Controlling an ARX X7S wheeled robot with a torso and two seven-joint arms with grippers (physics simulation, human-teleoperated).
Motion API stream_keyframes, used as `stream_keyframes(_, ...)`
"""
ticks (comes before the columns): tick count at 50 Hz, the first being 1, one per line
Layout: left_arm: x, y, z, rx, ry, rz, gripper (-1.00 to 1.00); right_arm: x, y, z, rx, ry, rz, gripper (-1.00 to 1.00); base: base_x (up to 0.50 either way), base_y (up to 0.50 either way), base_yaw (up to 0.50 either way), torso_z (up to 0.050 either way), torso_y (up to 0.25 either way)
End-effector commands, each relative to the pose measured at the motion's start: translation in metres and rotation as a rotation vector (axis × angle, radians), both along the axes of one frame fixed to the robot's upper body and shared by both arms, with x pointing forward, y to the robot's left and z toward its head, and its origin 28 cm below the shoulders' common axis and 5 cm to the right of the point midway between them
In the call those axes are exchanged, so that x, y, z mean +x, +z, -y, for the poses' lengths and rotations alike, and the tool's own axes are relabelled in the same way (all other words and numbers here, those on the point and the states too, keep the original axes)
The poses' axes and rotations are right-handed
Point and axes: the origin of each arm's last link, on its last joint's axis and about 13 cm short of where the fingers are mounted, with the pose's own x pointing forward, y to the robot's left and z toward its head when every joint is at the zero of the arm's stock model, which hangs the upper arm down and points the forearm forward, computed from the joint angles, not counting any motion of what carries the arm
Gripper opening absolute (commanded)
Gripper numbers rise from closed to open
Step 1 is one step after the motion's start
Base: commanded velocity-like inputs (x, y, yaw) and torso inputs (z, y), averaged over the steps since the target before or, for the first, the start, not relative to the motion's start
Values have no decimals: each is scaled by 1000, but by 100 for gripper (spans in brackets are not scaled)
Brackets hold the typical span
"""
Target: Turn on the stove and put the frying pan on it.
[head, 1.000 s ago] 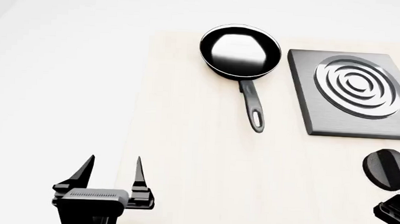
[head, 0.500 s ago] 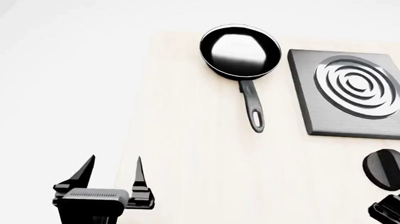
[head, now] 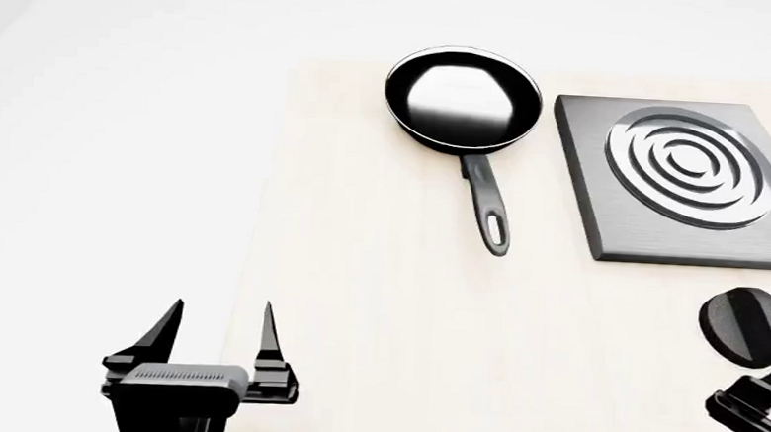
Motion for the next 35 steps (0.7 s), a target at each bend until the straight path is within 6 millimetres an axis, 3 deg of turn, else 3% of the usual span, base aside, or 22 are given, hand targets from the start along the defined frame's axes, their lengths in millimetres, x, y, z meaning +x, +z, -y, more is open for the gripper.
stream_keyframes(1,0,0,0,0,1,0,100,7,-6,4,3,-8,-22,100,0,0,0,0,0)
stream_keyframes(35,0,0,0,-3,-1,-3,100,22,-6,13,-7,-23,-47,100,0,0,0,0,0)
